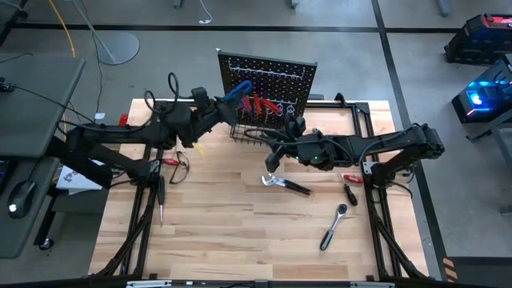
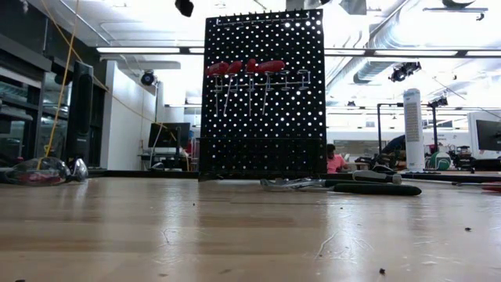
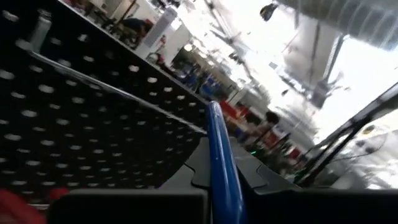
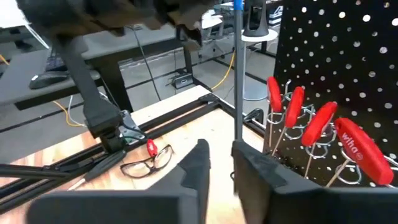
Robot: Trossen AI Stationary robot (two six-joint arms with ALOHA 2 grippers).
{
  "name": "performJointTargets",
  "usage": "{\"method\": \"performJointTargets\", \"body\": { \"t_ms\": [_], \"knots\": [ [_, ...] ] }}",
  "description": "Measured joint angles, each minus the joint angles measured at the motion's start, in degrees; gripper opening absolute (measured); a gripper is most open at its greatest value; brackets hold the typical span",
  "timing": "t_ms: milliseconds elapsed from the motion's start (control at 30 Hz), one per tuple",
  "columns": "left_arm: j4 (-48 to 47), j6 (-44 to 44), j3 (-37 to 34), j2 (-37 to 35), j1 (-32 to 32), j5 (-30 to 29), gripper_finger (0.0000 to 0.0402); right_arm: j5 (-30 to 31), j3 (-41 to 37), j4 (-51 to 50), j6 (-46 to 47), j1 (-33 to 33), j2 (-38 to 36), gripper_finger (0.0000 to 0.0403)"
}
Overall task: Hang tools onto peg board
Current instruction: Hang the blue pick tool on the pegboard
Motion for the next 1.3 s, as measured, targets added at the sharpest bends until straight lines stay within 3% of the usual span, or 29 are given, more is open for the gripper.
{"method": "performJointTargets", "body": {
  "t_ms": [133, 200, 267, 333, 433, 600, 767, 1033, 1300],
  "knots": [
    [-9.76, 3.30, -0.04, -3.64, 1.82, 3.01, 0.0008, 0.34, 0.00, -0.37, -0.38, 1.33, -0.51, 0.0116],
    [-13.39, 8.71, -0.04, -5.60, 3.41, 7.58, 0.0008, 1.83, 0.00, -1.82, -0.46, 2.35, -1.31, 0.0143],
    [-14.82, 15.41, -0.04, -7.17, 6.15, 16.85, 0.0008, 4.65, 0.04, -3.03, -0.46, 3.28, -2.07, 0.0168],
    [-14.51, 20.09, -0.04, -8.09, 10.21, 29.84, 0.0008, 6.96, 0.04, -4.06, -0.47, 4.02, -2.39, 0.0185],
    [-13.20, 21.61, -0.04, -8.15, 17.40, 46.62, 0.0008, 8.78, 0.04, -4.10, -0.39, 4.61, -2.54, 0.0196],
    [-10.62, 18.85, 0.46, -5.95, 29.54, 59.66, 0.0008, 8.79, 0.04, -4.85, 5.43, 4.73, -2.56, 0.0195],
    [-13.18, 18.18, 8.98, -0.73, 34.43, 72.78, 0.0008, 8.80, 0.04, -5.41, 10.17, 4.73, -2.56, 0.0195],
    [-29.80, 27.94, 25.63, 8.77, 34.86, 77.68, 0.0008, 8.86, 0.04, -5.72, 16.38, 4.32, -2.56, 0.0195],
    [-28.57, 29.99, 27.65, 12.95, 34.87, 75.41, 0.0008, 8.21, 0.04, -5.87, 16.21, 4.36, -2.56, 0.0195]
  ]
}}
